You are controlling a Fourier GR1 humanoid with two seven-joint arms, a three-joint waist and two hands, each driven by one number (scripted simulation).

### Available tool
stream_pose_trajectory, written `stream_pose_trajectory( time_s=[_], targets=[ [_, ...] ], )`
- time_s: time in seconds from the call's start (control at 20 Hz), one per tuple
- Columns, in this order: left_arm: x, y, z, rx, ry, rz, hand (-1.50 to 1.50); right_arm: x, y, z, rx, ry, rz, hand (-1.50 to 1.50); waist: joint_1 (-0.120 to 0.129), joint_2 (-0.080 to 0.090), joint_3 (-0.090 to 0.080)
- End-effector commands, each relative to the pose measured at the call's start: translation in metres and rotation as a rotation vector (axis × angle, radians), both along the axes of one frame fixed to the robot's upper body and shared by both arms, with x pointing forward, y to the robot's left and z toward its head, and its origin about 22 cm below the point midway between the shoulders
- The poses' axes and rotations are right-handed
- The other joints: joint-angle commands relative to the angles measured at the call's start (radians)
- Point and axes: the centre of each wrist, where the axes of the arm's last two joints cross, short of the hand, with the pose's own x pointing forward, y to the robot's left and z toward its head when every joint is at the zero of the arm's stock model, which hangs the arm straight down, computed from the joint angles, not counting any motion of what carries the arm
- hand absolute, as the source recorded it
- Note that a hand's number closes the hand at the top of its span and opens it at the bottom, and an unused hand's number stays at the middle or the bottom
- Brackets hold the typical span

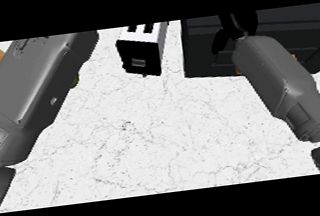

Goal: Pick up the can, place it into the drawer and close the drawer

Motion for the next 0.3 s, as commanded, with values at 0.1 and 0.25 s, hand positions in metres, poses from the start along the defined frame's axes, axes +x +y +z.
stream_pose_trajectory(
  time_s=[0.1,0.25],
  targets=[
    [-0.009,0.011,-0.016,-0.002,0.003,-0.016,-1.50,0.009,0.016,0.037,0.183,-0.109,0.052,-1.50,0.034,-0.016,-0.004],
    [-0.012,0.023,-0.003,0.004,-0.015,-0.014,-1.50,0.010,0.023,0.040,0.186,-0.110,0.067,-1.50,0.027,-0.010,-0.004]
  ],
)
